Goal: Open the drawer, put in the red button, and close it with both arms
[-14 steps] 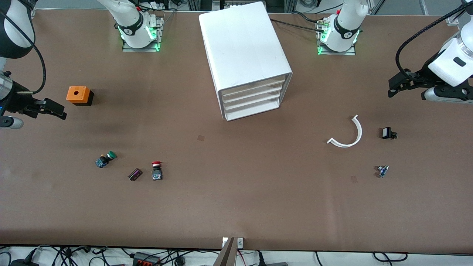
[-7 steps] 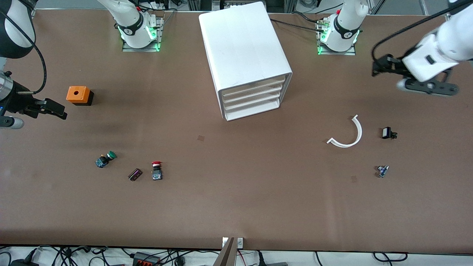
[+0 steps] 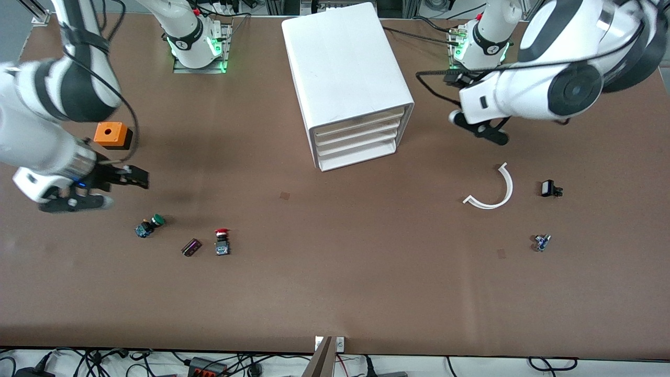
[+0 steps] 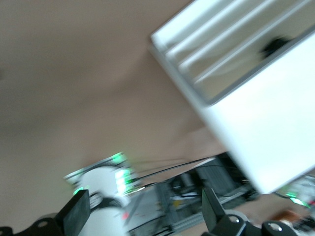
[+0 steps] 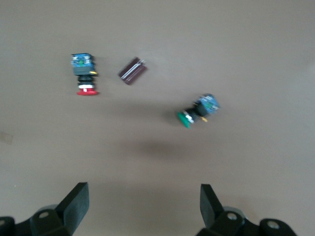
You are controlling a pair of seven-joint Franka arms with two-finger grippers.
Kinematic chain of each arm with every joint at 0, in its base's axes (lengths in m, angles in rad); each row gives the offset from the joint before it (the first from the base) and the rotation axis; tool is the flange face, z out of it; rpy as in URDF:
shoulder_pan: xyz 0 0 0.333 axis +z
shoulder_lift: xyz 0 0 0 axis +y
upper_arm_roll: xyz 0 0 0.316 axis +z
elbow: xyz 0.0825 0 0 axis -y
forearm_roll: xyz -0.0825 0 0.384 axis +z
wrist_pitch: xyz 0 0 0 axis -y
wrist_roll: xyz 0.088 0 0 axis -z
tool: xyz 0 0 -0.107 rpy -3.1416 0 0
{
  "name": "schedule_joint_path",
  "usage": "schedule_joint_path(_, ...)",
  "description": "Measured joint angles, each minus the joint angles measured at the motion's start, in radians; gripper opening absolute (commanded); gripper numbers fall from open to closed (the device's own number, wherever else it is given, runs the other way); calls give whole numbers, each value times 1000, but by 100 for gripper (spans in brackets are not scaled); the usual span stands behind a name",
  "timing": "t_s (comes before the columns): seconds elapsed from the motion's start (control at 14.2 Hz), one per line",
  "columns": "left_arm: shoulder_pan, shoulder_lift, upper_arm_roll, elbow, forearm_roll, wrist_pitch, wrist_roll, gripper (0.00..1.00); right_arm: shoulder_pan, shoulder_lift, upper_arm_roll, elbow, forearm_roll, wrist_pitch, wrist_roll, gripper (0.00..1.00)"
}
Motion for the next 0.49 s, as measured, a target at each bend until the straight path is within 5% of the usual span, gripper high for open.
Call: schedule_joint_path(0.49,123,216,1,-69,-403,263,311,100,89,265,3,33,0,313,0,100)
